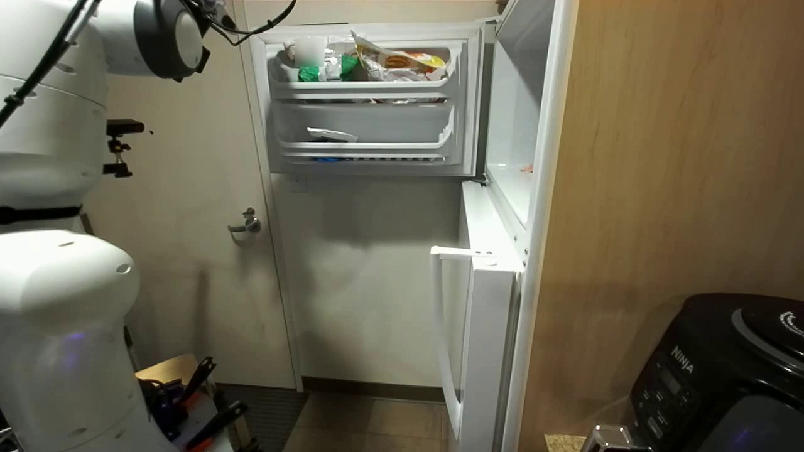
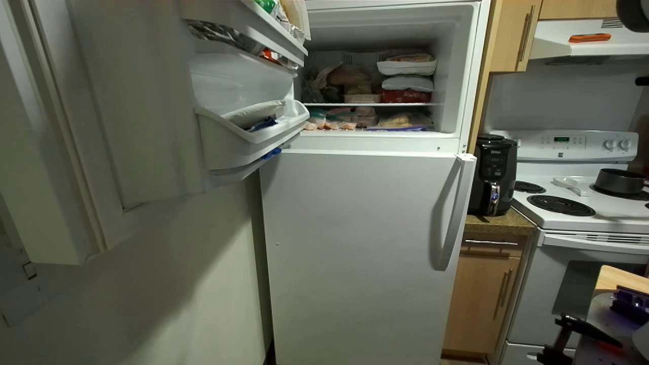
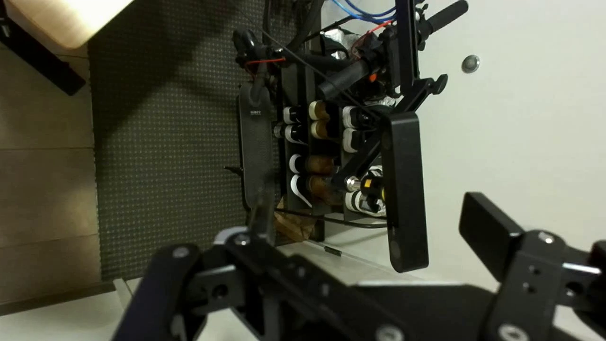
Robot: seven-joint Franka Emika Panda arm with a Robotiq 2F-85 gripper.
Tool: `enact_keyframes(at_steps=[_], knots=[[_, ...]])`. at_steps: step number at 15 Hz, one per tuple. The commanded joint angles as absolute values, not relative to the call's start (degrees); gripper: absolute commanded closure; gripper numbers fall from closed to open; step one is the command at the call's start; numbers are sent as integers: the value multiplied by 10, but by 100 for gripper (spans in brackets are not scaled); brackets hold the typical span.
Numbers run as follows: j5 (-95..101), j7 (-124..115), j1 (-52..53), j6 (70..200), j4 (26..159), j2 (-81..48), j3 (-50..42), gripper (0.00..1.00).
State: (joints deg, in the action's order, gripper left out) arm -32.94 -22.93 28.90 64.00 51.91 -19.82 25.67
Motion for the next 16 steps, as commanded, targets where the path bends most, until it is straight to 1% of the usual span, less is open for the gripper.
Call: enact_keyframes(at_steps=[1,6,12,16], knots=[[-371,-246,274,649,601,-146,258,0],[-408,-236,273,658,687,-99,254,0],[-428,-235,261,645,801,-20,238,0],[-416,-241,256,626,855,25,226,0]])
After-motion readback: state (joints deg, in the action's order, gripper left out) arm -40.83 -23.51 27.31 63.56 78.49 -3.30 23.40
